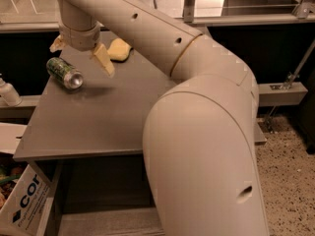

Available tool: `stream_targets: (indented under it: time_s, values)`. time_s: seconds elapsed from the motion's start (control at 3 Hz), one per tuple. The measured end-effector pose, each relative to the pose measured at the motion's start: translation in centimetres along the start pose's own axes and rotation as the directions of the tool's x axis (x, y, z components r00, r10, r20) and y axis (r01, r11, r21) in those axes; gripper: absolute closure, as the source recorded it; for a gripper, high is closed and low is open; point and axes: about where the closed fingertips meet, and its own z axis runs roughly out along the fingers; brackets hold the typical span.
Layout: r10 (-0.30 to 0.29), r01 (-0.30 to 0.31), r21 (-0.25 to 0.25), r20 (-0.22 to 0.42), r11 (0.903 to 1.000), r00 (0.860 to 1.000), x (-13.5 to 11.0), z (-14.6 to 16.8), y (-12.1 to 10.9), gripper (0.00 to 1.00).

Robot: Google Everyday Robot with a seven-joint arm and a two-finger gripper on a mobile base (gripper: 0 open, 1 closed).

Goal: Place green can upright

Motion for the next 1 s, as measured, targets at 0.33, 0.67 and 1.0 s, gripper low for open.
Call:
stream_targets:
  time_s: [0.33, 0.67, 1.0]
  values:
    - [-0.081, 0.081, 0.028, 0.005, 0.9963, 0.997, -0.2, -0.2, -0.8, 0.0]
    - [-0.214, 0.213, 0.049, 0.015, 0.9757, 0.977, -0.7, -0.1, -1.9, 0.0]
    - [-0.345, 0.343, 0.044, 0.031, 0.9382, 0.938, -0.8, 0.6, -2.8, 0.0]
